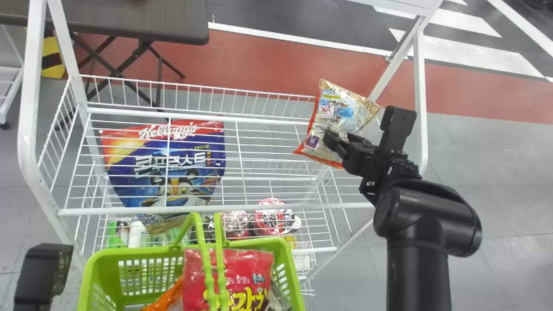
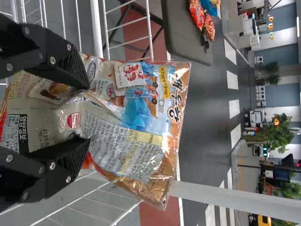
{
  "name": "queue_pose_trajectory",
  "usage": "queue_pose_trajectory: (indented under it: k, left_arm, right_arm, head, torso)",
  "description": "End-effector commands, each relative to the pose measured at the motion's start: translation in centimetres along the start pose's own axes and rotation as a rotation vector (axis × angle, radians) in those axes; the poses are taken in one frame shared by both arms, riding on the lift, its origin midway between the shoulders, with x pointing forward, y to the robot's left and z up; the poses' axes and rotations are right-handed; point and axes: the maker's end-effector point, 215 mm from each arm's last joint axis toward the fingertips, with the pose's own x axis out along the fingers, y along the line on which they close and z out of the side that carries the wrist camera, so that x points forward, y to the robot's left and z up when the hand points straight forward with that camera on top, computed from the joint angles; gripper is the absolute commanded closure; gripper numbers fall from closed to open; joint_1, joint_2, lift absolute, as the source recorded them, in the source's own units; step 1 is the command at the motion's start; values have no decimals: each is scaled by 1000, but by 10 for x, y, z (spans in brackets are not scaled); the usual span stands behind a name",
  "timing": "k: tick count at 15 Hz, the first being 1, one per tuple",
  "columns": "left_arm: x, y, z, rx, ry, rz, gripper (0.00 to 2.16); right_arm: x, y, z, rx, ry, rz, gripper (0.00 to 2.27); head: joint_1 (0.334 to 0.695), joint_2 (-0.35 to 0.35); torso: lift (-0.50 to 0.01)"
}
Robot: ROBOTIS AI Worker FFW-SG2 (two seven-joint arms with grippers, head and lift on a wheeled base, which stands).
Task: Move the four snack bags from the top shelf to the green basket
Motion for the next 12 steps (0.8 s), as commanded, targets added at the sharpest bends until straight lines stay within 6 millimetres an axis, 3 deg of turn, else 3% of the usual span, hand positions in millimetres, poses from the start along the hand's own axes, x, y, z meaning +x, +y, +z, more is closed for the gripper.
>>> queue_pose_trajectory:
  k: [1, 4, 6, 10, 12]
  left_arm:
    - [1, 0, 0, 2, 1, 2, 2081]
    - [1, -1, 2, 7, 1, 4, 2081]
    - [0, -1, 2, 4, 3, 6, 2078]
    - [0, -1, 2, 8, 2, 10, 2081]
    - [1, -2, 2, 9, 4, 9, 2081]
  right_arm:
    - [-19, 4, 14, -12, -47, 5, 2236]
    - [-64, 25, 34, 38, -47, 83, 2236]
    - [-100, 40, 18, 92, 62, 139, 2240]
    - [-202, 91, -37, 202, 319, 298, 2240]
    - [-240, 109, -34, 213, 316, 392, 2236]
  head:
    - [695, -350]
    - [695, -350]
    - [695, -350]
    - [695, -350]
    - [695, -350]
  torso:
    - [0]
    - [0]
    - [0]
    - [0]
    - [0]
